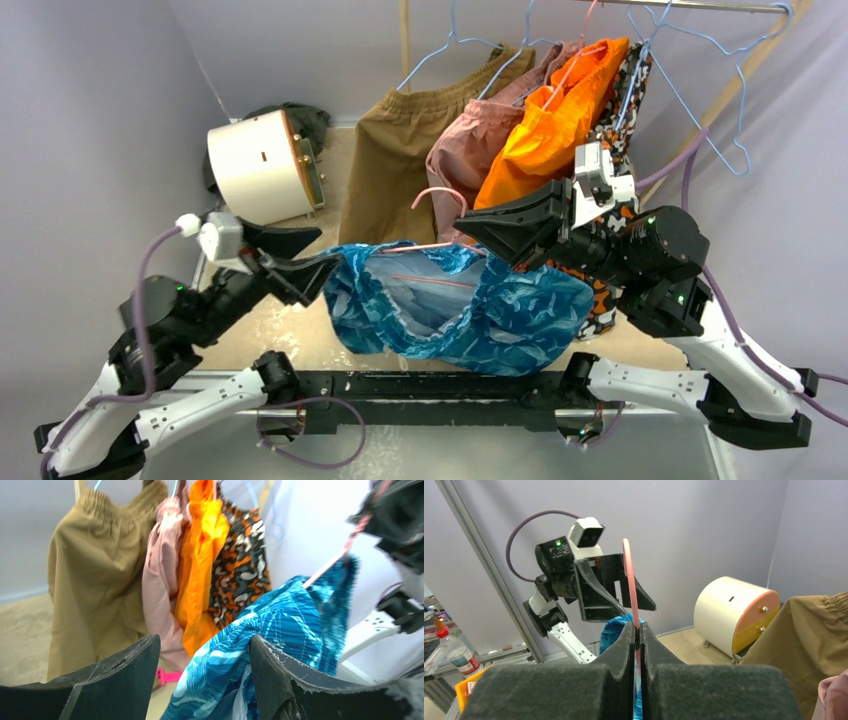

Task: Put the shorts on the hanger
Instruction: Hang the shorts on the hanger.

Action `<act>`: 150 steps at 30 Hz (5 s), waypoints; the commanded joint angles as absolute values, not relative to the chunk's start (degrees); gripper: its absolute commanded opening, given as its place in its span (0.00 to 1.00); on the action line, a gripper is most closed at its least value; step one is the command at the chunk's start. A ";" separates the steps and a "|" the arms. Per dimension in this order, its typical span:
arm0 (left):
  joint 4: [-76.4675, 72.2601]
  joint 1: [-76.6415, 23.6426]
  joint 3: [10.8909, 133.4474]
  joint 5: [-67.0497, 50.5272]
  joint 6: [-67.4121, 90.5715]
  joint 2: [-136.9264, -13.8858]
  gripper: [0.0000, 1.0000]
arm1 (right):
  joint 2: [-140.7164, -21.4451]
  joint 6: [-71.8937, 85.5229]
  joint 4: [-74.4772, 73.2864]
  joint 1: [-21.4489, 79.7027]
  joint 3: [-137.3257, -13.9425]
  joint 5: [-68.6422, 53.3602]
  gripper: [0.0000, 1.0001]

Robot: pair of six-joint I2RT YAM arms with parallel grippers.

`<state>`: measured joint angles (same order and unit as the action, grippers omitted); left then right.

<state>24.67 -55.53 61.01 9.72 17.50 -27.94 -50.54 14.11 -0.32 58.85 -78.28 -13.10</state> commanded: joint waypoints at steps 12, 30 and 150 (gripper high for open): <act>12.90 -55.54 61.91 -2.93 14.40 -23.93 0.67 | -49.78 15.74 7.14 59.00 -77.72 -15.27 0.00; 12.14 -55.55 69.73 -22.97 13.91 -44.93 0.68 | -48.59 15.82 7.09 59.00 -75.06 -15.12 0.00; 28.38 -55.54 56.85 -1.12 39.45 -38.77 0.68 | -53.85 12.22 -3.54 59.06 -82.99 2.73 0.00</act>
<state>29.06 -55.57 57.87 0.45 39.88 -37.19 -53.98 11.33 -10.85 58.92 -81.89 1.87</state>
